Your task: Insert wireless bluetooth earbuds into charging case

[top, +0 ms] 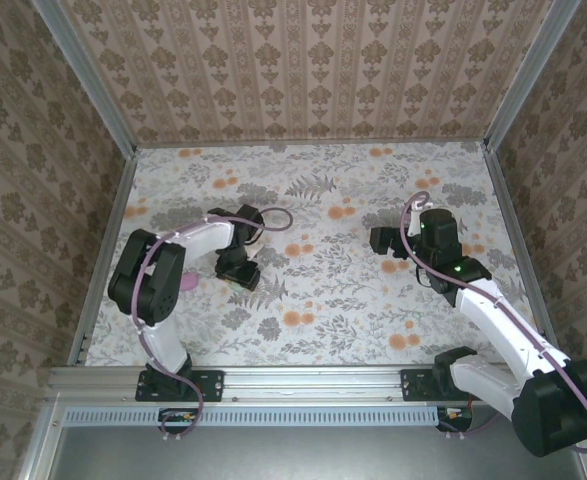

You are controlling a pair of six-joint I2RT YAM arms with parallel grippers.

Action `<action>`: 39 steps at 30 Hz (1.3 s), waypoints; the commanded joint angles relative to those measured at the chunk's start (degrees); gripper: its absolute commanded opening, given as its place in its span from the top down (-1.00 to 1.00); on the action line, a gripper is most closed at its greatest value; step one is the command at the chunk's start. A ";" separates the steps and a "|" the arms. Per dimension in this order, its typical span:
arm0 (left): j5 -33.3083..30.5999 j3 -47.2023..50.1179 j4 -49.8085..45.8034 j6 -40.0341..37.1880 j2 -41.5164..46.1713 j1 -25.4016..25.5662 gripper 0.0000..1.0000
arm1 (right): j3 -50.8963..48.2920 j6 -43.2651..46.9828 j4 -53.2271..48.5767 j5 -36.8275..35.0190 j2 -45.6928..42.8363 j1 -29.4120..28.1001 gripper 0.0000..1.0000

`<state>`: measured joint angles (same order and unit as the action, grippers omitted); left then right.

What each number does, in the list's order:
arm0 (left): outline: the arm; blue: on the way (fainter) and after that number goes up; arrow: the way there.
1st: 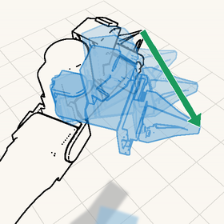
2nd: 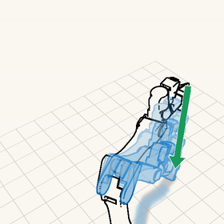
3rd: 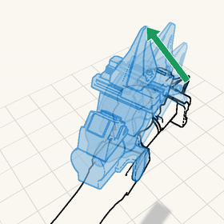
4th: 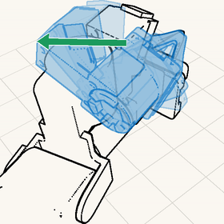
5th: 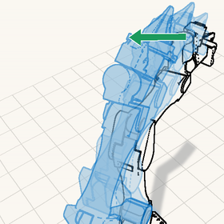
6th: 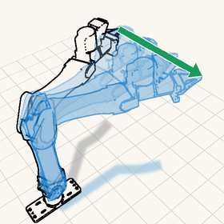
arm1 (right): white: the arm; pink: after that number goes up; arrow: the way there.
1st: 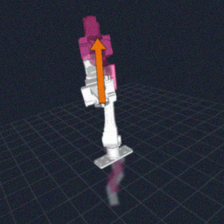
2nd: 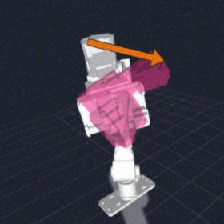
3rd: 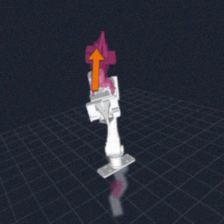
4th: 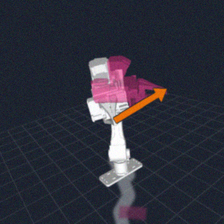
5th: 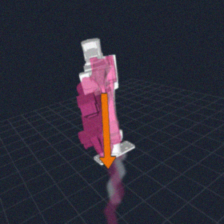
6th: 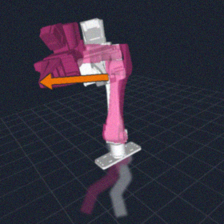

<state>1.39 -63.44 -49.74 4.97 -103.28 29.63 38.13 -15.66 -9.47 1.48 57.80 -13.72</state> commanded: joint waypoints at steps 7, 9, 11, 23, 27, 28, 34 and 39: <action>-1.16 -1.65 -0.13 -2.62 1.28 1.33 0.26 | -0.31 -3.98 -1.82 0.92 -0.07 0.42 -1.00; -0.32 -2.68 1.16 -4.00 3.23 2.55 0.29 | 0.79 -6.13 -2.26 4.07 1.33 0.79 -0.99; 2.20 -3.95 3.07 -5.80 5.54 3.60 0.30 | 1.93 -8.49 -2.37 7.80 3.04 1.05 -0.94; 18.13 -7.72 16.45 -31.75 17.30 9.13 0.48 | 10.94 -25.91 0.64 36.10 12.07 1.33 -0.48; 20.90 -8.57 17.56 -37.49 18.77 9.88 0.49 | 13.12 -26.50 0.07 39.83 13.48 0.08 -0.42; 21.31 -8.54 18.03 -38.95 19.08 10.28 0.48 | 13.46 -26.61 0.16 40.61 14.09 -0.27 -0.40; 22.73 -9.97 18.50 -41.97 19.23 11.83 0.50 | 15.91 -29.16 2.98 44.64 18.70 -3.08 -0.25; 23.39 -11.18 17.31 -41.70 18.95 12.12 0.50 | 16.86 -31.67 8.09 47.63 21.26 -4.98 -0.22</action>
<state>22.57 -72.51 -32.12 -34.59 -84.99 41.56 52.88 -44.71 -5.74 44.91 78.28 -17.91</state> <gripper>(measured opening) 0.396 0.612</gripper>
